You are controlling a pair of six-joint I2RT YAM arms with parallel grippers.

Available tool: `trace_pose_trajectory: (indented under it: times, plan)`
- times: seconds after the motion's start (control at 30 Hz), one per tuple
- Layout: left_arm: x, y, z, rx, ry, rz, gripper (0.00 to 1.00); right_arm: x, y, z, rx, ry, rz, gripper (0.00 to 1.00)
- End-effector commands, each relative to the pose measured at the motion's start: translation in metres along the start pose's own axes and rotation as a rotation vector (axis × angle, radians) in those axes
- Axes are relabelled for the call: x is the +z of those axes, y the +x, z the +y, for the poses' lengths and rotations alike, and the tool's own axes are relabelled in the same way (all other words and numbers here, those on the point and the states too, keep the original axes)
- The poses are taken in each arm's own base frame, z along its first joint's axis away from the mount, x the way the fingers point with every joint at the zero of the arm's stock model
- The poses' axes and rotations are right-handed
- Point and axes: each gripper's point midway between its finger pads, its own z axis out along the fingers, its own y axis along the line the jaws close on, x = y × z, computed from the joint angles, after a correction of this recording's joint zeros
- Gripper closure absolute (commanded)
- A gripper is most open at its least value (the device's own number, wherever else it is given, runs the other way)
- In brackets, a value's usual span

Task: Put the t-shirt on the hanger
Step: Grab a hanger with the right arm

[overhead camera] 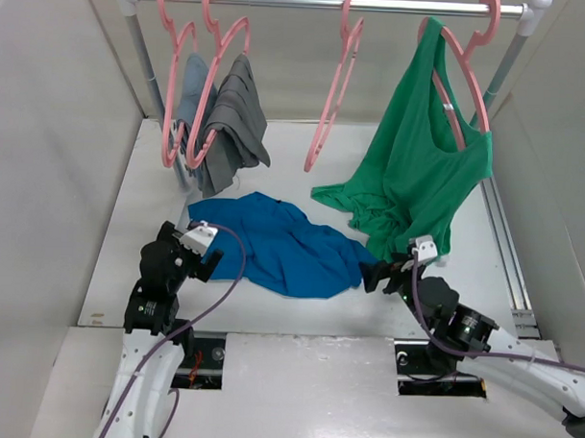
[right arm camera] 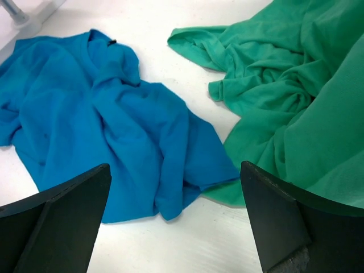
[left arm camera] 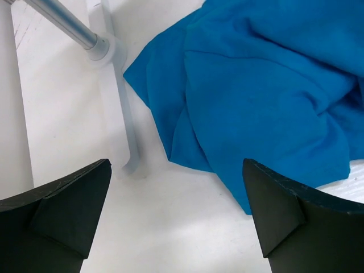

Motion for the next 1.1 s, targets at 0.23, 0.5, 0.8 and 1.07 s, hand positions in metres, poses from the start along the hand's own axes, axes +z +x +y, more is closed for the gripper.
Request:
trace_pose_trajectory:
  times: [0.23,0.5,0.8,1.07]
  plan:
    - [-0.009,-0.035,-0.015,0.259,0.162,-0.139,0.04,-0.024,-0.097,0.005,-0.083,-0.002,-0.112,0.01]
    - [-0.018,-0.072,-0.049,0.21,0.416,-0.249,0.27,-0.05,-0.194,0.013,-0.156,0.034,-0.076,0.04]
    - [-0.006,-0.037,-0.063,0.182,0.493,-0.103,0.29,-0.06,-0.3,0.051,-0.137,-0.036,-0.128,0.12]
    - [0.001,-0.041,-0.052,0.127,0.41,-0.115,0.26,-0.027,-0.375,0.136,-0.093,-0.257,-0.262,0.05]
